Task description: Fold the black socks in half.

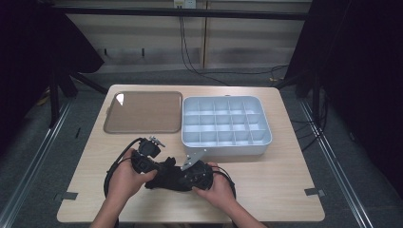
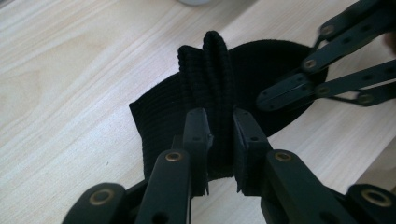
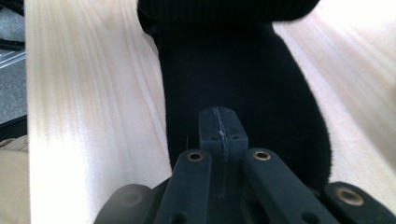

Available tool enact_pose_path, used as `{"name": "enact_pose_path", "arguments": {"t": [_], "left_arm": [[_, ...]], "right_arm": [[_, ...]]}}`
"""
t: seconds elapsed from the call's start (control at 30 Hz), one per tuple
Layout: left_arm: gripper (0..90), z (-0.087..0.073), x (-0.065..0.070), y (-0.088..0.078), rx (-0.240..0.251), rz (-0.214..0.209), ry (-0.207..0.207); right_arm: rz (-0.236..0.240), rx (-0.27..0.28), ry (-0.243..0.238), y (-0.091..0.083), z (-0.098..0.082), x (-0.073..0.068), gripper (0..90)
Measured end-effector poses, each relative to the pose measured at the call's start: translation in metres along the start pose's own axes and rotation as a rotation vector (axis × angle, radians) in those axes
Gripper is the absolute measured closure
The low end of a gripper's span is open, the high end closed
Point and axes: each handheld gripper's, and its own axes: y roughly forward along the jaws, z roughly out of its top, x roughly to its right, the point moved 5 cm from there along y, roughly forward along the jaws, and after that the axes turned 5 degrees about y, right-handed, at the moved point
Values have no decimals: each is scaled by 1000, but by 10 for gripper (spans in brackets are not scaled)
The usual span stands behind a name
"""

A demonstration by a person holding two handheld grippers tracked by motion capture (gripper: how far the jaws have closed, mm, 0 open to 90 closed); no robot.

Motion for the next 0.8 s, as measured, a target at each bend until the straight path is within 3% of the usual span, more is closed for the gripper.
{"name": "enact_pose_path", "arguments": {"t": [0.2, 0.37, 0.57, 0.8], "left_arm": [[775, -2, -1, 3, 0, 0, -12], [775, -1, -1, 5, -4, 1, -12], [775, 0, 1, 5, -4, 0, -10], [769, 7, 16, 3, 9, -10, 26]], "right_arm": [[-27, 37, -13, -33, 0, 7, 900], [-57, 32, 29, -59, -18, 23, 896], [-50, -11, 55, -49, -43, 26, 896], [-48, -22, 30, -34, -42, 18, 896]]}}
